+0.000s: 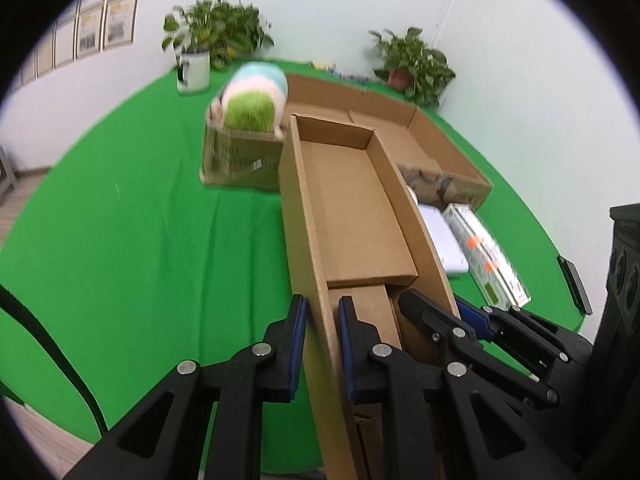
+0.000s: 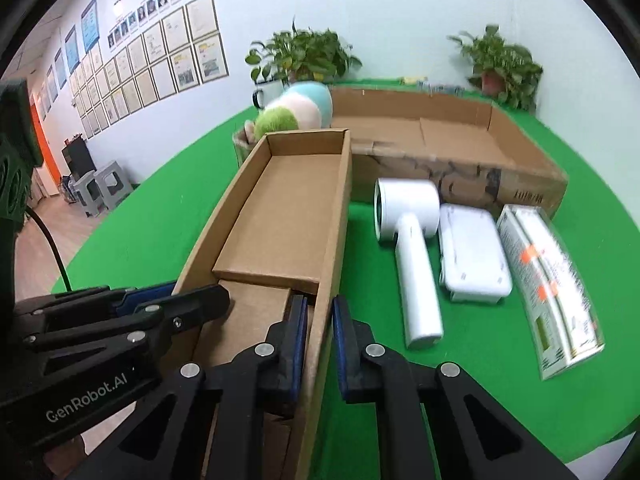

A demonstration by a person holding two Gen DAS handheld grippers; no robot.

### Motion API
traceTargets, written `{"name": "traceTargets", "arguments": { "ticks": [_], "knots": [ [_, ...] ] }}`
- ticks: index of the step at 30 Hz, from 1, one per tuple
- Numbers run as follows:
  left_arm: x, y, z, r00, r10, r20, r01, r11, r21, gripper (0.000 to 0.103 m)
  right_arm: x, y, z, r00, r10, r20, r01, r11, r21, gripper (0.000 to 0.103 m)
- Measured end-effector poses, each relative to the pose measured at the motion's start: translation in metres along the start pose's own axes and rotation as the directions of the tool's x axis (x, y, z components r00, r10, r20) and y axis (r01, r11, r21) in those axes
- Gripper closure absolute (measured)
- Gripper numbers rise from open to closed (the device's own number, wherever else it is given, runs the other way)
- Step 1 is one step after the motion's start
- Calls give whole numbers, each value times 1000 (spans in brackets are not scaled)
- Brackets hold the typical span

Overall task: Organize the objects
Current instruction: 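Carry the long brown box with the left tool over the open box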

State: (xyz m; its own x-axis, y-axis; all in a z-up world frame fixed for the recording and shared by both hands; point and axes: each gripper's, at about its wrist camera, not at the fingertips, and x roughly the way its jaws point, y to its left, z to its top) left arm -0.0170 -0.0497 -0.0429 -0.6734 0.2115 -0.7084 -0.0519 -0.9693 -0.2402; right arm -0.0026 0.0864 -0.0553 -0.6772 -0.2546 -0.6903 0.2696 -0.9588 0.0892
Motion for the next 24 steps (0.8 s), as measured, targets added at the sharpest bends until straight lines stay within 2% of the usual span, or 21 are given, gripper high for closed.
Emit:
{"name": "traceTargets", "arguments": {
  "ticks": [13, 24],
  "knots": [
    [-22, -31, 48, 989, 6, 148, -19, 996, 86, 91, -45, -1, 46, 981, -66, 183, 67, 998, -1, 92],
    [-31, -50, 79, 976, -44, 212, 15, 991, 135, 91, -79, -10, 78, 958, -117, 263, 115, 993, 21, 91]
  ]
}}
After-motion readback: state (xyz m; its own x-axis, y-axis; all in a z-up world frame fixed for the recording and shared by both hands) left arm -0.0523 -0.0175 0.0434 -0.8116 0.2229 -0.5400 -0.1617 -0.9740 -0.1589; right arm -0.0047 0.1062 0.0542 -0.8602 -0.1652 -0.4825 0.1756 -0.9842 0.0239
